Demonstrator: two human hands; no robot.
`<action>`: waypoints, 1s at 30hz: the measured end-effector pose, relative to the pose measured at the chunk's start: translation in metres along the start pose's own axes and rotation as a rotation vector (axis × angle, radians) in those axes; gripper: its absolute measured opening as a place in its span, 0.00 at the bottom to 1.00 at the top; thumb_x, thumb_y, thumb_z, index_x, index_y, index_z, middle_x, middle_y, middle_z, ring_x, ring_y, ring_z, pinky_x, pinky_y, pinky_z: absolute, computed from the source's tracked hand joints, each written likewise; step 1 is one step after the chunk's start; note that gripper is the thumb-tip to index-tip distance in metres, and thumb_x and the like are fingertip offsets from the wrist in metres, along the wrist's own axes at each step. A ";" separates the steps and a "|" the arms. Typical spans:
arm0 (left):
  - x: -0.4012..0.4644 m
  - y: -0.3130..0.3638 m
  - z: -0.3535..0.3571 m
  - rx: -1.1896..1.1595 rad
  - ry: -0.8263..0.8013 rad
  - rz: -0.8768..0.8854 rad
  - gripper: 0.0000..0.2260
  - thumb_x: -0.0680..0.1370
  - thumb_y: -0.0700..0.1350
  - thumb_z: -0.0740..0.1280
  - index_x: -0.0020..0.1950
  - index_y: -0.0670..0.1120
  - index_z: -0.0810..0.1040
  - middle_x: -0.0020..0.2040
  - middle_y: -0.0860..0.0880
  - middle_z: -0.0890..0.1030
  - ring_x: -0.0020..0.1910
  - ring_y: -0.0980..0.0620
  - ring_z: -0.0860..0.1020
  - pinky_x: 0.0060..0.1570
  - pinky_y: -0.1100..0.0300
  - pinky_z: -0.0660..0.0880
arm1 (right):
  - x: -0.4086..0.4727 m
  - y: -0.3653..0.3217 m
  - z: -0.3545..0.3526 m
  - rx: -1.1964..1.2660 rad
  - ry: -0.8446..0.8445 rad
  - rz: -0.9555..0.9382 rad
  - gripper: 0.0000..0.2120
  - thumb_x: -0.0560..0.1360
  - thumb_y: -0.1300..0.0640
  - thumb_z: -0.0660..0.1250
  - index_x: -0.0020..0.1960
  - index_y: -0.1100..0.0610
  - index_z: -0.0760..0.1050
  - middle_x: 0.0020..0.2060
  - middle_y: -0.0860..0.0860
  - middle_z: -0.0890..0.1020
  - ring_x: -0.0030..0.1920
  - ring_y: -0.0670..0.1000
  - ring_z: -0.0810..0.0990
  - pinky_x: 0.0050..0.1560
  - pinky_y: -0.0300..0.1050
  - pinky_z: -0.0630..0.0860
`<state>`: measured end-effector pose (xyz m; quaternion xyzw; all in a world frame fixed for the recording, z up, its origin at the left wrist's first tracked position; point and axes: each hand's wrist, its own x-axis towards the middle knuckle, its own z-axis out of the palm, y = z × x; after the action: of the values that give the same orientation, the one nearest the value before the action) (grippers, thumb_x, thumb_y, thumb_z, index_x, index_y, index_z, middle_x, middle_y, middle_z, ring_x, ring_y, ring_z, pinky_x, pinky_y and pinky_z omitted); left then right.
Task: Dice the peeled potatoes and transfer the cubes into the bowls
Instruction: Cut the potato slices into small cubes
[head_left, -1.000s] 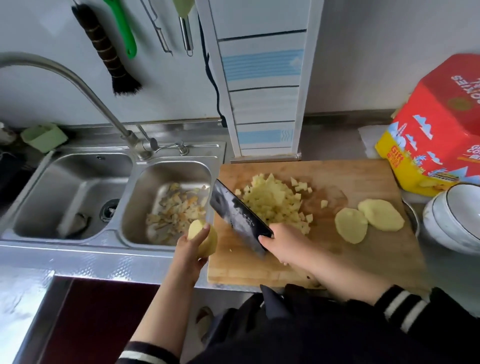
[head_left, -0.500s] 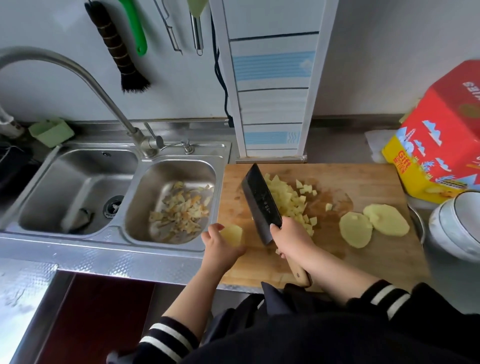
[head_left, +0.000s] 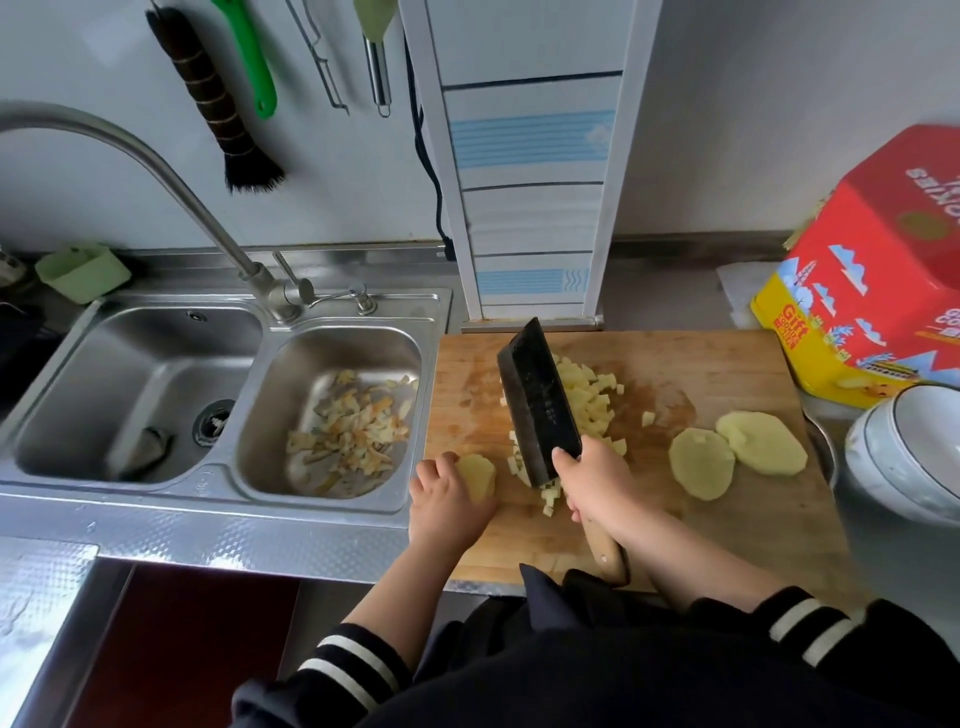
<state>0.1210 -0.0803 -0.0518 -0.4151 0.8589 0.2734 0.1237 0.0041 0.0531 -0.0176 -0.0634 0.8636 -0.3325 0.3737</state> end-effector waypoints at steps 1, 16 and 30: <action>0.000 -0.002 0.000 0.041 -0.006 0.011 0.36 0.73 0.60 0.69 0.74 0.46 0.56 0.68 0.45 0.61 0.69 0.42 0.61 0.68 0.50 0.64 | -0.002 0.001 -0.002 0.003 -0.002 -0.009 0.18 0.82 0.49 0.57 0.68 0.57 0.68 0.37 0.51 0.77 0.26 0.49 0.77 0.27 0.41 0.75; 0.002 -0.021 -0.021 0.230 -0.059 0.033 0.36 0.74 0.57 0.70 0.74 0.44 0.58 0.68 0.44 0.62 0.68 0.42 0.62 0.66 0.51 0.67 | -0.032 0.017 -0.029 -0.392 -0.162 -0.222 0.13 0.81 0.48 0.58 0.45 0.57 0.71 0.32 0.50 0.74 0.29 0.49 0.72 0.31 0.44 0.65; -0.006 -0.023 -0.011 0.168 0.006 0.158 0.38 0.74 0.55 0.71 0.77 0.47 0.54 0.72 0.49 0.66 0.67 0.42 0.65 0.65 0.50 0.67 | -0.020 0.027 -0.047 -0.564 -0.166 -0.222 0.11 0.81 0.47 0.58 0.44 0.53 0.68 0.33 0.45 0.71 0.30 0.47 0.70 0.30 0.41 0.62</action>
<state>0.1428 -0.0945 -0.0481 -0.3349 0.9092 0.2082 0.1337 -0.0105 0.1059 0.0014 -0.2856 0.8760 -0.1121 0.3720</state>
